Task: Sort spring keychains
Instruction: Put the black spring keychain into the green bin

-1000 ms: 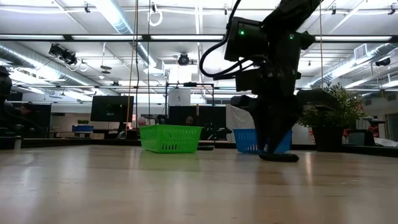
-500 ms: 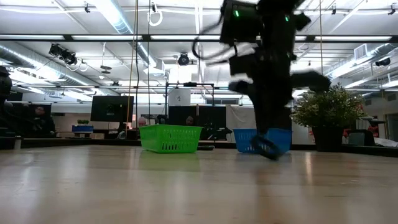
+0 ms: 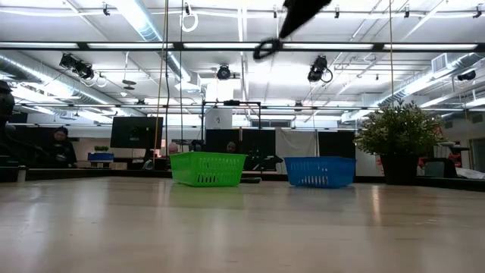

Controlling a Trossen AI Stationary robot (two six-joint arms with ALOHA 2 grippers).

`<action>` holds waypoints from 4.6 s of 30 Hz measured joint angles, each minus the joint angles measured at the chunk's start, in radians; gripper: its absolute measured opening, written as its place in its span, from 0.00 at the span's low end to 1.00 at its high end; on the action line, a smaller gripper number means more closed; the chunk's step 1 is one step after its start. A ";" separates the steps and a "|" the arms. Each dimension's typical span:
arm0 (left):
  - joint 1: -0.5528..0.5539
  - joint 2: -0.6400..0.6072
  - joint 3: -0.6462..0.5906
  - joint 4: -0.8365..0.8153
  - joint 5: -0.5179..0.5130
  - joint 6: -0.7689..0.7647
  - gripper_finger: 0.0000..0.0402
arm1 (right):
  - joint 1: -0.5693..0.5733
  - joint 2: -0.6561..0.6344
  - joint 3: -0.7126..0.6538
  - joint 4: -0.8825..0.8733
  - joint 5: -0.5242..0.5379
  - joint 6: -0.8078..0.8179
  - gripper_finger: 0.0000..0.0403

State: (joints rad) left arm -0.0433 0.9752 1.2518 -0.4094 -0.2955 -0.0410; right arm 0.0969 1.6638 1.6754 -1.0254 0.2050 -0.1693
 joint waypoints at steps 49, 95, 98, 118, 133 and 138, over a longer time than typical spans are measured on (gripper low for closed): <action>0.003 0.196 0.000 0.429 0.029 -0.102 0.67 | 0.064 -0.071 0.046 0.876 0.404 -0.154 0.00; -0.038 -0.010 0.001 0.141 -0.388 -0.130 0.05 | 0.149 -0.175 0.046 0.633 0.639 0.008 0.37; -0.009 0.027 0.001 0.152 -0.435 -0.158 0.05 | 0.139 -0.175 0.046 0.634 0.654 0.037 0.37; 0.330 0.441 0.180 -0.484 0.176 -0.524 0.05 | 0.112 -0.177 0.046 0.569 0.651 0.175 0.40; 0.344 0.743 0.181 -0.512 0.223 -0.293 0.05 | 0.114 -0.177 0.046 0.551 0.638 0.217 0.40; 0.345 0.833 0.180 -0.501 0.199 -0.233 0.05 | 0.114 -0.177 0.046 0.549 0.626 0.231 0.40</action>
State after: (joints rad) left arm 0.3019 1.8083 1.4322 -0.9100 -0.0964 -0.2744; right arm 0.2111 1.4868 1.7210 -0.4761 0.8312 0.0613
